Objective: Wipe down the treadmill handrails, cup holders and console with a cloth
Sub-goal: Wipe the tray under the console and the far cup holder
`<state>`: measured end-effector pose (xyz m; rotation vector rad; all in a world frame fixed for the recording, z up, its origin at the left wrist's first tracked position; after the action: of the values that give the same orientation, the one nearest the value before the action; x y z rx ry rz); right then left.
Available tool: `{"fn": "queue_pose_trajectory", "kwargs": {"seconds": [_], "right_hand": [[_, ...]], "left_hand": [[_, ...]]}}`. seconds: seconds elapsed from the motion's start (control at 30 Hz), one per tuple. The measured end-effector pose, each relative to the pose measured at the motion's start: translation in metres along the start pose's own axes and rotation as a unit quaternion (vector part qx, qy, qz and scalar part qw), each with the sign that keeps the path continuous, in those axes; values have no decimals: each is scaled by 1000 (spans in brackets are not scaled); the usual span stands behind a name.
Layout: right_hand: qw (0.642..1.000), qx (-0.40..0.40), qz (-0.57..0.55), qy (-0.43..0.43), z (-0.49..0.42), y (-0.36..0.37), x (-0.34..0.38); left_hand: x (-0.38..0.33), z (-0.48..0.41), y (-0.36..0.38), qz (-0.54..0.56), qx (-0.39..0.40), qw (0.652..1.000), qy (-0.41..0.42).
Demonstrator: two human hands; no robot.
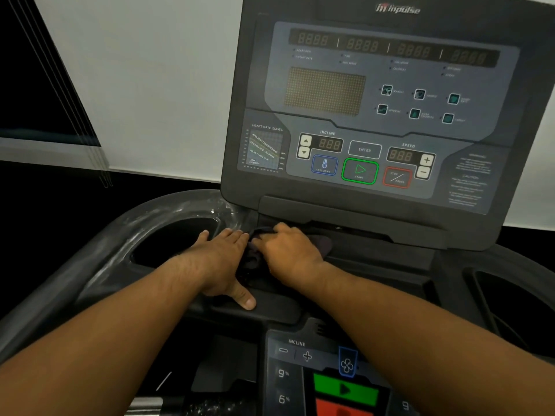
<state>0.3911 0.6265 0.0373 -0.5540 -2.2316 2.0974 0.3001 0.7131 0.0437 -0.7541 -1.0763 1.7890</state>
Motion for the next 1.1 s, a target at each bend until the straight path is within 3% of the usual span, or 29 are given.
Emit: {"fn": "queue_pose_trajectory", "kwargs": {"seconds": [0.17,0.27,0.37,0.47,0.63,0.9,1.1], "right_hand": [[1000,2,20,-6,-2,-1,9],[998,60,-20,-19,-3,-8,7],[985,84,-141,-46,19,-8,13],[962,97,-256,-20,35,-8,12],[956,151,-251,-23,39,-11,-4],[944,218,-248,8,103,-16,-69],[940,172,-295,-21,83,-17,-38]], "left_hand": [[-1,0,0,-8,11,1000,-6],[-4,1,-3,-14,12,1000,-4],[-8,-1,-8,-43,21,999,16],[-16,-4,-14,-79,37,995,41],[-22,-4,-16,-98,43,993,49],[-11,-2,-9,-31,39,998,39],[-5,-2,-6,-8,9,999,38]]}}
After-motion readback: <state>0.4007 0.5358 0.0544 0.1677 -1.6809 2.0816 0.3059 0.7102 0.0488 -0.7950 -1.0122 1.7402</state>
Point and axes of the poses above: each hand's wrist, its own z-axis away from the middle knuckle, its own y-axis out of the palm, x = y × z, the point moved 4 cm from there along -z, towards the middle knuckle, and after that the axes turned 6 degrees about z, right-handed, at the moved point
